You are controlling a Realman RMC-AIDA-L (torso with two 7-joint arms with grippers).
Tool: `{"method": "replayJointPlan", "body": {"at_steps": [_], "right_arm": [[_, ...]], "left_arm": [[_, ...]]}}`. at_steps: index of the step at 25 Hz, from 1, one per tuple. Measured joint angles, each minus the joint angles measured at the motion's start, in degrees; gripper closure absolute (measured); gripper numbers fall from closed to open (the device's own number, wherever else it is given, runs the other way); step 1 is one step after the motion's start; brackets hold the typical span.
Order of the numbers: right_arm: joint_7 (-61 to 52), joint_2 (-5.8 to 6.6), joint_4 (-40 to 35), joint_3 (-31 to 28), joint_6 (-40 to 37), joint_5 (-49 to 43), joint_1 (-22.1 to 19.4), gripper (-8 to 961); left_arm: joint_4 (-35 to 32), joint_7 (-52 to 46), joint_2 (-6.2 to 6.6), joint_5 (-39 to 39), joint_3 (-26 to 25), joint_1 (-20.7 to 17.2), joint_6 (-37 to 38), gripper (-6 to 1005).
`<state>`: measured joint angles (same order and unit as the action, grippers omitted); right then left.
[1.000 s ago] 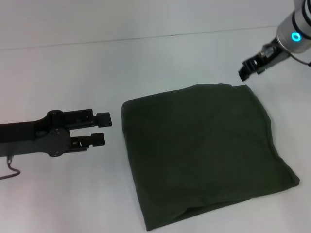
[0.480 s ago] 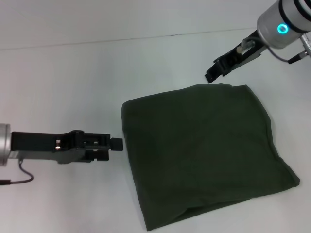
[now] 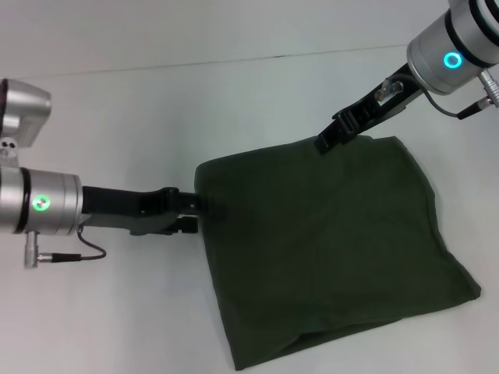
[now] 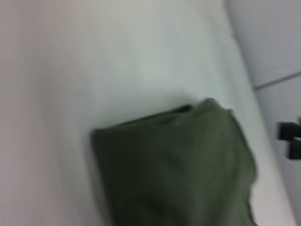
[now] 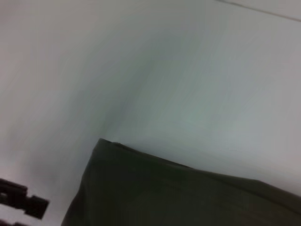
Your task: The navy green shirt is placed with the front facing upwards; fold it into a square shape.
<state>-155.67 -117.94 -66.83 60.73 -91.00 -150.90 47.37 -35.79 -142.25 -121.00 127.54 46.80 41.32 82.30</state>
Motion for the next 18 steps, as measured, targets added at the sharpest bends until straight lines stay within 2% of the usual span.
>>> {"method": "replayJointPlan", "body": {"at_steps": [6, 18], "right_arm": [[-0.01, 0.01, 0.02, -0.06, -0.23, 0.03, -0.27, 517], [-0.11, 0.33, 0.05, -0.64, -0.2, 0.07, -0.07, 517]], "left_arm": [[0.5, -5.22, -0.08, 3.25, 2.86, 0.32, -3.09, 266], [0.72, -7.21, -0.63, 4.64, 3.33, -0.52, -0.18, 292]]}}
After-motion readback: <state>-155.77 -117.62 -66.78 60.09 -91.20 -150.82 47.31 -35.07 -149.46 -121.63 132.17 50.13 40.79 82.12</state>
